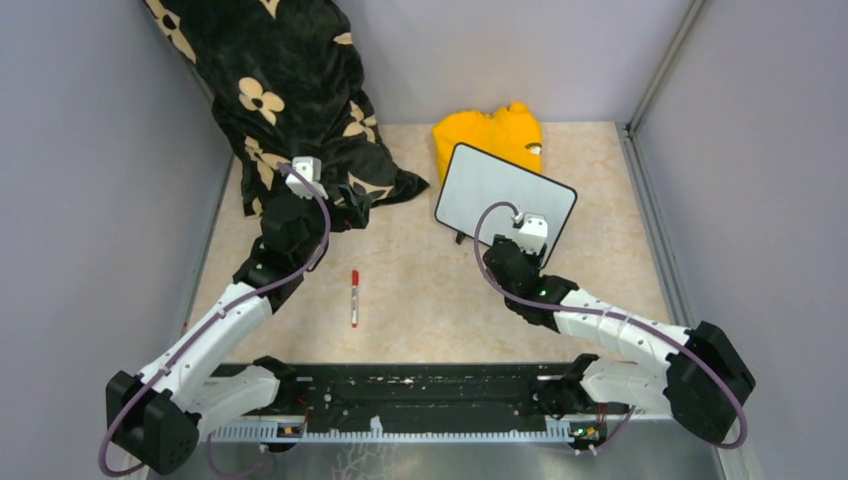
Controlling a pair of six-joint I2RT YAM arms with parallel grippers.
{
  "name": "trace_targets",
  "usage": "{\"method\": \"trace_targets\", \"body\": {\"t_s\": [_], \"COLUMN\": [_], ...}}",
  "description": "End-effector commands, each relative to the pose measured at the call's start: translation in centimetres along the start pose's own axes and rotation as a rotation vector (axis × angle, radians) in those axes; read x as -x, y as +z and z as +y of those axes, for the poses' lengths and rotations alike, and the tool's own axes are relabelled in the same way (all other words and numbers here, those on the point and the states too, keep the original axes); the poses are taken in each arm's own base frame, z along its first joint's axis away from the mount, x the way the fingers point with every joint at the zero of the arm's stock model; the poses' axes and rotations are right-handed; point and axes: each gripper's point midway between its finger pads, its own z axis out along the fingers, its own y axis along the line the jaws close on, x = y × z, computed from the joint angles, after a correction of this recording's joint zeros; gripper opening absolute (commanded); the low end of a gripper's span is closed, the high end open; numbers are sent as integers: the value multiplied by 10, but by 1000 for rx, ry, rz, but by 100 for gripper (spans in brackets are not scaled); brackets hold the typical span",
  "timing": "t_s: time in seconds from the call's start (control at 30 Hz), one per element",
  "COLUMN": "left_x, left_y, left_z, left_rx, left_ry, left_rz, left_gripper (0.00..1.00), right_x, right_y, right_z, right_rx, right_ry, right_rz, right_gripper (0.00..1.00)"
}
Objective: Write a sentence on the whiteboard
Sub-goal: Adjust the whiteboard at the center of the board.
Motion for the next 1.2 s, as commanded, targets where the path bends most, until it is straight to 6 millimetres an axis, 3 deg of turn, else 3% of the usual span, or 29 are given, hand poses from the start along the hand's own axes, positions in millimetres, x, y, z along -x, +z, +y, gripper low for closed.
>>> {"method": "trace_targets", "body": {"t_s": [0.0,0.13,0.47,1.17], "left_x": [-1,-2,-8,-13], "left_y": [-1,-2,0,3], "left_z": [-9,-10,-14,-12], "left_rx": [-45,-49,-71,-60], "left_ry": [-7,-17,-29,-33], "left_rz": [-1,4,24,34], "left_gripper": [99,99,99,99], "right_x": [-6,-21,-34,-34], "right_y": [12,23,38,75], "right_z": [-12,-27,-39,-43], "right_rx": [-80,-126,-181,-217], "right_ry": [130,157,134,89], "right_rz": [-11,31,46,61], "right_gripper": [56,53,49,37]}}
